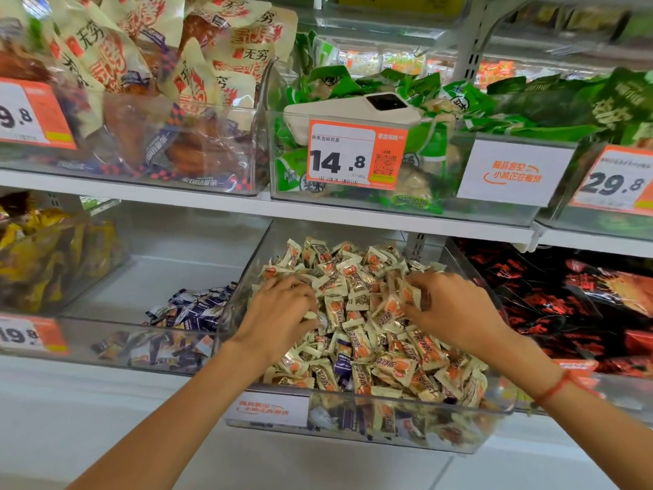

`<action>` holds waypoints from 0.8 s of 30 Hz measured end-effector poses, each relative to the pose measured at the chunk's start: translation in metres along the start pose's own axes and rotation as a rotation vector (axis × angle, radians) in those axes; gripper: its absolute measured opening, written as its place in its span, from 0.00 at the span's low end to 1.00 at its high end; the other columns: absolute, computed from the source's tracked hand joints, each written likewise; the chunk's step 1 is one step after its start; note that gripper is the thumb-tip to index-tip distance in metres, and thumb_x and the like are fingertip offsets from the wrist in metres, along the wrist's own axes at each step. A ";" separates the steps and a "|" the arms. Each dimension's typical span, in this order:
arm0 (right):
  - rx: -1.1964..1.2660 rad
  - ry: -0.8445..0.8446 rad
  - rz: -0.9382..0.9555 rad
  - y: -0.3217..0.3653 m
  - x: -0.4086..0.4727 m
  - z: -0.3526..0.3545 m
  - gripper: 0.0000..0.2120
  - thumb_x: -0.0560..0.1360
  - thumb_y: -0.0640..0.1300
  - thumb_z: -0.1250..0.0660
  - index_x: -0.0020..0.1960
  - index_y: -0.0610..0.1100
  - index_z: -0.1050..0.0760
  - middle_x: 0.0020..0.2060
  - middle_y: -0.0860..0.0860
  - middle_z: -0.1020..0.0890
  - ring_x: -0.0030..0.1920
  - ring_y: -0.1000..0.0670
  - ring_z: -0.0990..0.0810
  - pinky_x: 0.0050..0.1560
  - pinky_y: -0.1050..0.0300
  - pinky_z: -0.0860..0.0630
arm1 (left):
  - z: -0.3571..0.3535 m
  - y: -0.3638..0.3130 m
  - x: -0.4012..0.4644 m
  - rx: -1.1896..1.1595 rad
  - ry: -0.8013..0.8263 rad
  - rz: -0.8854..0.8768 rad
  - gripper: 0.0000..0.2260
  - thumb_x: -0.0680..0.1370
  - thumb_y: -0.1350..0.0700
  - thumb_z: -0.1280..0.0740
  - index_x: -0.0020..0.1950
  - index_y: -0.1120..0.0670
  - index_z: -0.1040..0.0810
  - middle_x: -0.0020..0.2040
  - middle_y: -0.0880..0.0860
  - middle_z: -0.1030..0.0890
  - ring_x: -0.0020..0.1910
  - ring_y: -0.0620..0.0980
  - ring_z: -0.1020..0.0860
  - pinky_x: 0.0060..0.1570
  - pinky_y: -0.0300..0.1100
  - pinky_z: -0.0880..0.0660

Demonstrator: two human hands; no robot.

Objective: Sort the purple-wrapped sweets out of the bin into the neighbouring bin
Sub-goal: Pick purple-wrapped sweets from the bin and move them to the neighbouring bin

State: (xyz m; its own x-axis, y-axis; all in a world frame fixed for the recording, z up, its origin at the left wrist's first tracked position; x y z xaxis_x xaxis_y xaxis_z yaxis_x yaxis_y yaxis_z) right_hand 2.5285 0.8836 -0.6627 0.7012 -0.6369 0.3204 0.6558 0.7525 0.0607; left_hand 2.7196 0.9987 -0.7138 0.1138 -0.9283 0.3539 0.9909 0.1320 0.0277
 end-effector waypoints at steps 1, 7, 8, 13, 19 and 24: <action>-0.018 0.040 0.017 -0.002 -0.004 -0.001 0.13 0.75 0.55 0.33 0.55 0.49 0.23 0.44 0.54 0.19 0.47 0.49 0.19 0.41 0.58 0.28 | 0.002 0.001 0.000 0.009 -0.033 0.016 0.16 0.78 0.43 0.38 0.62 0.46 0.24 0.65 0.42 0.27 0.67 0.44 0.34 0.67 0.42 0.40; 0.075 0.356 0.372 0.019 -0.017 -0.023 0.19 0.74 0.65 0.38 0.60 0.57 0.24 0.55 0.60 0.24 0.58 0.58 0.31 0.63 0.56 0.34 | 0.005 0.001 -0.003 -0.049 0.018 0.034 0.11 0.77 0.49 0.34 0.59 0.43 0.23 0.66 0.41 0.27 0.67 0.44 0.33 0.67 0.43 0.38; 0.115 0.355 0.407 0.029 -0.015 -0.028 0.19 0.76 0.63 0.40 0.62 0.56 0.24 0.58 0.59 0.23 0.61 0.57 0.30 0.65 0.57 0.36 | 0.005 0.001 -0.004 -0.062 0.057 0.033 0.11 0.78 0.51 0.34 0.60 0.42 0.23 0.67 0.41 0.28 0.67 0.45 0.32 0.68 0.44 0.38; -0.028 0.369 0.525 0.068 -0.001 -0.068 0.21 0.76 0.43 0.37 0.68 0.52 0.28 0.66 0.49 0.29 0.65 0.47 0.33 0.67 0.47 0.34 | 0.004 0.005 -0.013 -0.107 0.194 0.068 0.11 0.77 0.50 0.33 0.59 0.41 0.23 0.60 0.43 0.22 0.60 0.44 0.26 0.63 0.43 0.31; -0.101 0.357 0.522 0.069 0.006 -0.065 0.18 0.74 0.53 0.31 0.62 0.52 0.23 0.67 0.48 0.29 0.66 0.46 0.33 0.67 0.50 0.35 | 0.017 0.011 -0.022 -0.160 0.341 0.124 0.14 0.77 0.39 0.38 0.55 0.44 0.20 0.56 0.44 0.19 0.54 0.44 0.22 0.59 0.43 0.27; 0.063 0.396 0.425 0.055 -0.008 -0.059 0.18 0.76 0.62 0.38 0.45 0.47 0.22 0.65 0.53 0.26 0.65 0.50 0.31 0.63 0.50 0.30 | 0.028 -0.004 0.000 -0.168 0.006 0.073 0.10 0.80 0.47 0.39 0.58 0.44 0.22 0.59 0.43 0.22 0.59 0.43 0.26 0.58 0.43 0.27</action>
State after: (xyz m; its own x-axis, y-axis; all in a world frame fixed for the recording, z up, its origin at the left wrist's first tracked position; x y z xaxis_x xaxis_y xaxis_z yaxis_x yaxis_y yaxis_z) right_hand 2.5749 0.9204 -0.7175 0.9582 -0.2821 -0.0480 0.2848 0.9564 0.0643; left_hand 2.7132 1.0077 -0.6873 0.1860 -0.9206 0.3434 0.9780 0.1398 -0.1548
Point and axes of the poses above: each hand's wrist, its own x-axis towards the middle knuckle, its own z-axis out of the back of the hand, y = z × x, the point moved 4 cm from there along x, towards the middle knuckle
